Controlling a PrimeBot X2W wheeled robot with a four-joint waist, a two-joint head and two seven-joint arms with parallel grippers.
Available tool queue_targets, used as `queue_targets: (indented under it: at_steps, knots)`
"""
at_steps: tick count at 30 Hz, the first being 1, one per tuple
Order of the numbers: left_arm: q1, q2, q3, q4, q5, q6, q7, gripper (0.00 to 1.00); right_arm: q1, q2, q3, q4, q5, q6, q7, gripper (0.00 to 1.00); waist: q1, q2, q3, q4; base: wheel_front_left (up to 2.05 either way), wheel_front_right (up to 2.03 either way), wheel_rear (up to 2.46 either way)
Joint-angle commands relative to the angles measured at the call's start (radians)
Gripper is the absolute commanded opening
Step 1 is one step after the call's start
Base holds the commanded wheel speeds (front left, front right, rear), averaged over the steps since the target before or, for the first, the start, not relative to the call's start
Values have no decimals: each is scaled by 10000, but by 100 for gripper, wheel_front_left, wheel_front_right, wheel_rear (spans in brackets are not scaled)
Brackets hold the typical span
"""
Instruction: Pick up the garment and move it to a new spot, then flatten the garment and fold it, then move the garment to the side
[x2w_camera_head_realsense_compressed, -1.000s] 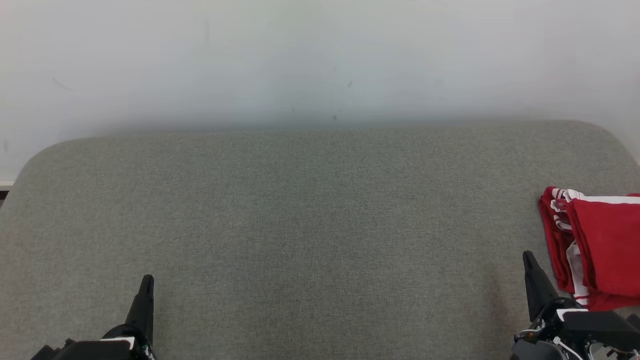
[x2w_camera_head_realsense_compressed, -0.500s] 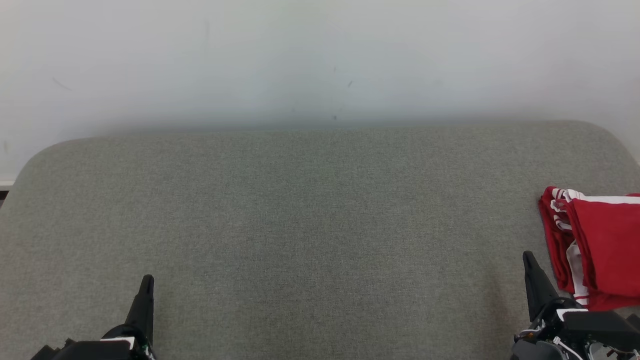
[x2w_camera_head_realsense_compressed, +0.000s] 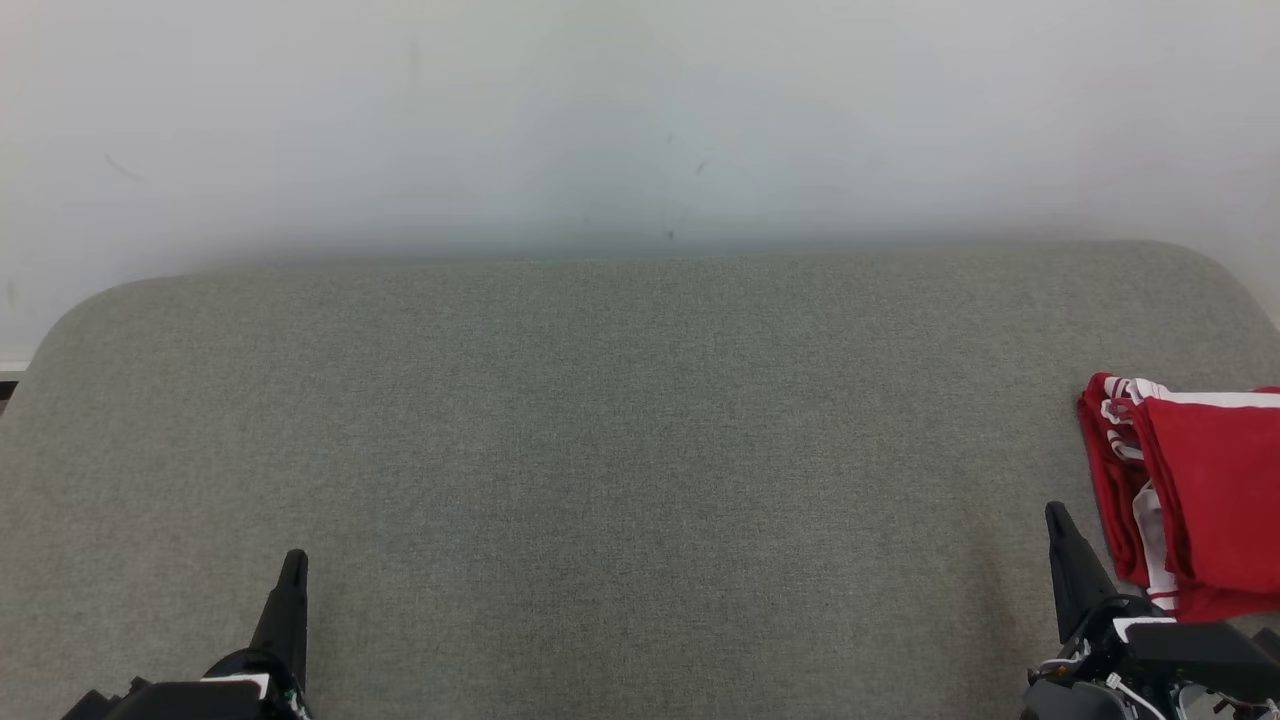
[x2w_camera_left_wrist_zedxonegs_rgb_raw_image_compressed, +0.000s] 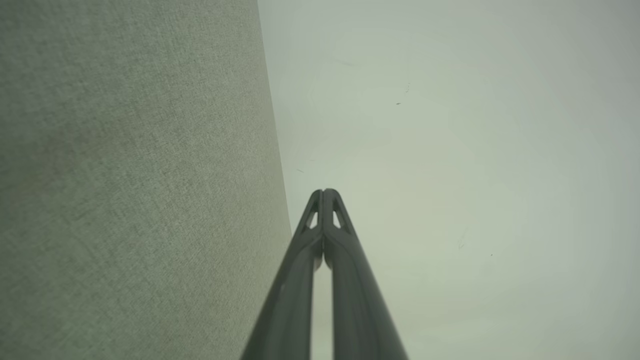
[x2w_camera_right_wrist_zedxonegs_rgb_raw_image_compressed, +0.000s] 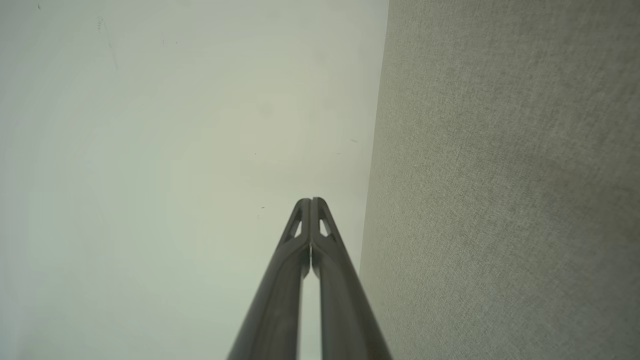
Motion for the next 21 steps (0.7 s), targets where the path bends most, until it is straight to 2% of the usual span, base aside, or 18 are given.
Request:
queue_targets:
  at_steps: [1, 21]
  knots:
    - [-104, 49, 31, 4, -50, -31, -5, 0, -84, 15, -10, -12, 14, 8, 21, 0, -1, 0, 0, 0, 0, 0, 0]
    - [-104, 49, 34, 3, -50, -31, -5, 0, -84, 15, -10, -12, 14, 8, 21, 0, -1, 0, 0, 0, 0, 0, 0]
